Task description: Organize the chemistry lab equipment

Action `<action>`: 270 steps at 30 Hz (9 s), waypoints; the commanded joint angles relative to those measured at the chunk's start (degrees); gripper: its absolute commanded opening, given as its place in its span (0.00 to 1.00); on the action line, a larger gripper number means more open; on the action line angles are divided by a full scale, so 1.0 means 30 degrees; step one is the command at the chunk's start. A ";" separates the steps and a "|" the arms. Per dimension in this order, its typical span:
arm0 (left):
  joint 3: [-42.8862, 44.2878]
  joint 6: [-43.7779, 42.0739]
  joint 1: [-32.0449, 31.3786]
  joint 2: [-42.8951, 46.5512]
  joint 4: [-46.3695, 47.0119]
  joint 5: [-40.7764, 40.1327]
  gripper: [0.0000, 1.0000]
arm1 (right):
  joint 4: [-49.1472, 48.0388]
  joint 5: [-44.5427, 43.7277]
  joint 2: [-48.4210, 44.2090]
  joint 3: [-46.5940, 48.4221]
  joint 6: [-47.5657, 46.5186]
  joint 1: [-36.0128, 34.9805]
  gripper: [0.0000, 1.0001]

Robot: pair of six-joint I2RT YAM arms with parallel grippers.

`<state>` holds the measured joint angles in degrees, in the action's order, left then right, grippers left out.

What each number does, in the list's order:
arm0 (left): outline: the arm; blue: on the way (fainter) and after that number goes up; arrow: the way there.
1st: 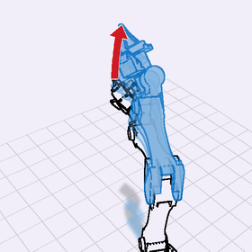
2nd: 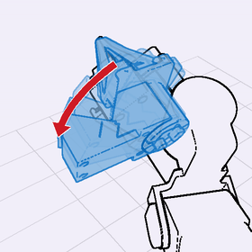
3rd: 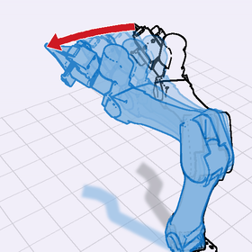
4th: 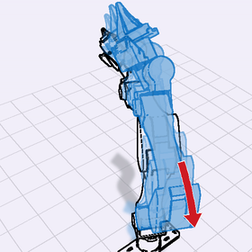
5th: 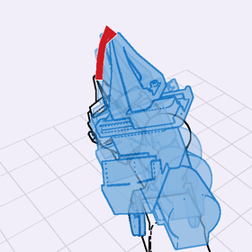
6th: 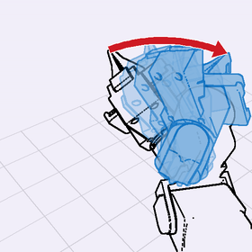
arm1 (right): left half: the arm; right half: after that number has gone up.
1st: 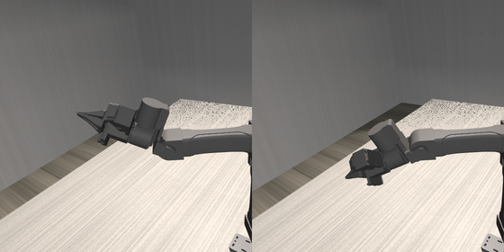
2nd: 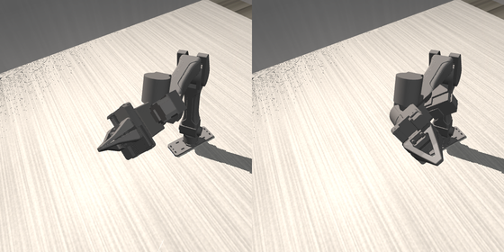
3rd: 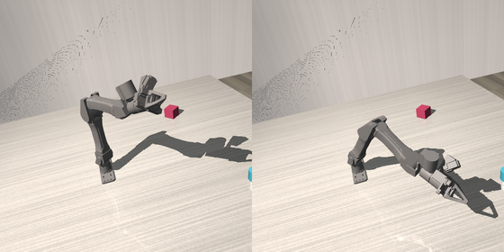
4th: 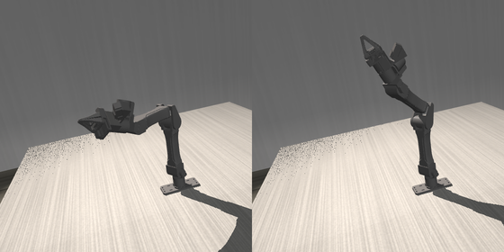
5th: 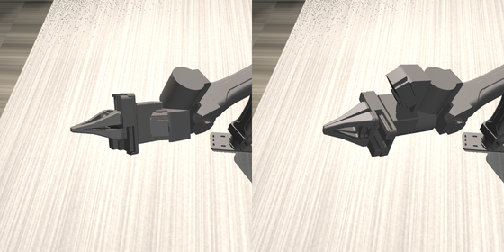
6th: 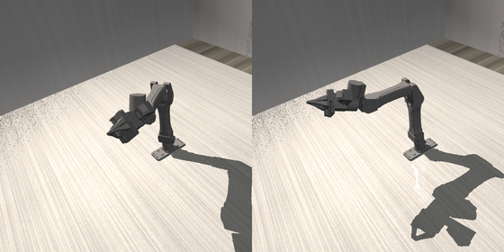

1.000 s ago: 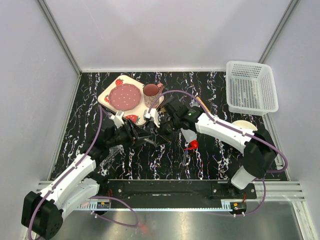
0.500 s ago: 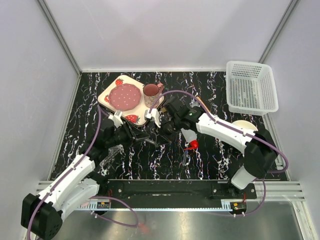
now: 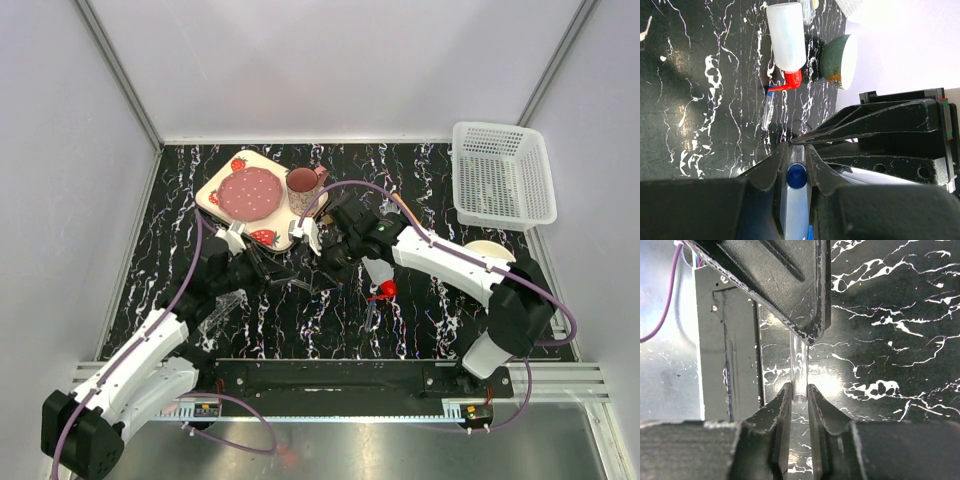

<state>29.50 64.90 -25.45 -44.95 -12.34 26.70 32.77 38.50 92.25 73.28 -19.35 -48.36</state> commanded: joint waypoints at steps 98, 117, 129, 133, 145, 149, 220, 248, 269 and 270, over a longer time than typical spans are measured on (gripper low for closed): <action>0.5050 -0.7541 0.1424 -0.1279 -1.0885 -1.8187 0.63 | 0.0178 0.2929 -0.4411 -0.4327 -0.2454 0.9059 1.00; 0.5345 -1.0267 0.1482 0.4199 -1.0566 -1.3478 0.99 | 0.6766 -0.1971 -0.4968 -0.1926 -0.3273 0.9880 1.00; 0.5139 -1.1264 0.1482 0.5841 -1.0507 -0.9134 0.99 | 1.2076 0.3459 -0.3914 -0.1692 -1.3239 0.7393 0.99; 0.4993 -1.0679 0.1453 0.5930 -1.0448 -0.8988 0.99 | 0.9624 0.1967 -0.3415 -0.2158 -1.0783 0.5196 0.98; 0.3060 -0.8366 0.1482 0.5872 -0.7405 -0.6176 0.99 | 0.7970 -0.1871 -0.1894 -0.4415 -0.4184 0.1387 0.77; 0.2795 -0.8129 0.1453 0.5638 -0.7078 -0.5911 0.99 | 0.7737 -0.2784 -0.0783 -0.4328 -0.3424 0.0916 0.72; 0.2854 -0.7544 0.1453 0.6955 -0.8310 -0.6265 0.99 | 0.4574 -1.0460 0.5022 -0.1574 -0.0082 0.0036 0.30; -0.4976 0.2919 -0.1474 0.1044 1.0967 -0.0196 0.80 | 0.3665 0.1989 -0.2038 -0.2452 -0.1253 0.3727 0.12; 0.1649 0.0603 -0.6134 -0.7077 0.7017 -0.2688 0.52 | 0.4192 0.3103 -0.2097 -0.2541 -0.1898 0.3727 0.12; 0.1768 0.0544 -0.6193 -0.7223 0.6839 -0.2659 0.51 | 0.4221 0.3133 -0.2068 -0.2540 -0.1927 0.3698 0.12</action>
<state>30.74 69.04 -43.16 -65.54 10.55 20.78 44.91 45.78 87.48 65.36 -23.81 -36.86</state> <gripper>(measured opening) 0.535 0.199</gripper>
